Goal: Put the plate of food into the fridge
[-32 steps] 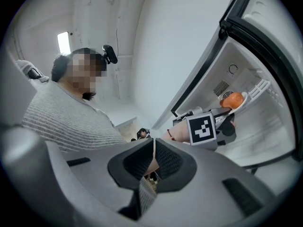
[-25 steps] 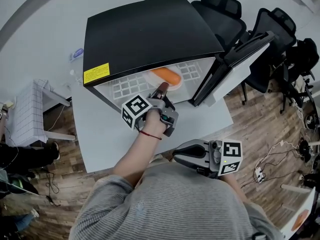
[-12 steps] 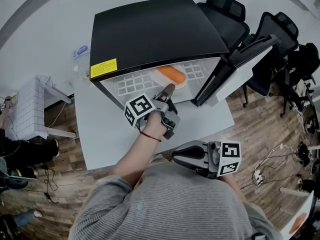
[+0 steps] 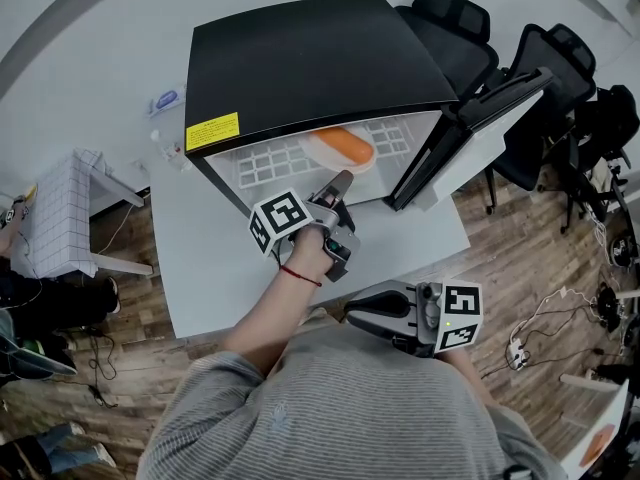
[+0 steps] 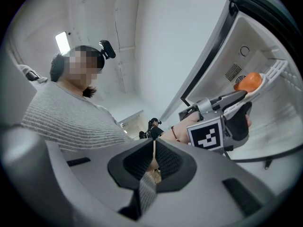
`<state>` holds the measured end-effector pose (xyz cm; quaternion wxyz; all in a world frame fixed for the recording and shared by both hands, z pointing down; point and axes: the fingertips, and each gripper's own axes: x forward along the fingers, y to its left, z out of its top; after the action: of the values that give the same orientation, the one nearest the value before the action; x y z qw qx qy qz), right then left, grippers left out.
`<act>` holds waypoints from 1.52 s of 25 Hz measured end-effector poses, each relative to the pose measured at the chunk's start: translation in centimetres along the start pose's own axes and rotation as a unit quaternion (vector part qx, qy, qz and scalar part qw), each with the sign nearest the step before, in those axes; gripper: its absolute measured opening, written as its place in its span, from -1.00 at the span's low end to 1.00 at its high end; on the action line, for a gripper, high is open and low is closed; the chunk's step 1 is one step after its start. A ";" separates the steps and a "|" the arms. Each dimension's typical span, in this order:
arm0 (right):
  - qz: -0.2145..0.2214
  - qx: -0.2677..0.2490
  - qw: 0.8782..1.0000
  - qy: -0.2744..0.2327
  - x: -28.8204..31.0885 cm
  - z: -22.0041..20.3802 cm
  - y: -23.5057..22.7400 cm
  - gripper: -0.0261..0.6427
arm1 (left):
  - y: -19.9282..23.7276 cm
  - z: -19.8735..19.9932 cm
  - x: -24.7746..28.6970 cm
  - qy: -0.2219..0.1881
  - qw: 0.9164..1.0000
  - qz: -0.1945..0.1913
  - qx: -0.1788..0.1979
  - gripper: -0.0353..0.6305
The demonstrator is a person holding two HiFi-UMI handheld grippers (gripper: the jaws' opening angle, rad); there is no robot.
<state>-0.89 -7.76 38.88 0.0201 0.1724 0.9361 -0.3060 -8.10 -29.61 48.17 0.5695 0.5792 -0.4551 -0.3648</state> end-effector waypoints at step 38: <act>-0.005 0.001 1.000 -0.009 -1.0 0.1 -0.1 -0.88 | -0.1 -2.7 -2.3 0.088 0.871 0.060 0.480 -0.86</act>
<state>-0.03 -8.22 39.05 0.0273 0.1653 0.9363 -0.3085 -6.29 -26.57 48.10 0.2803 0.7821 -0.5563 -0.0141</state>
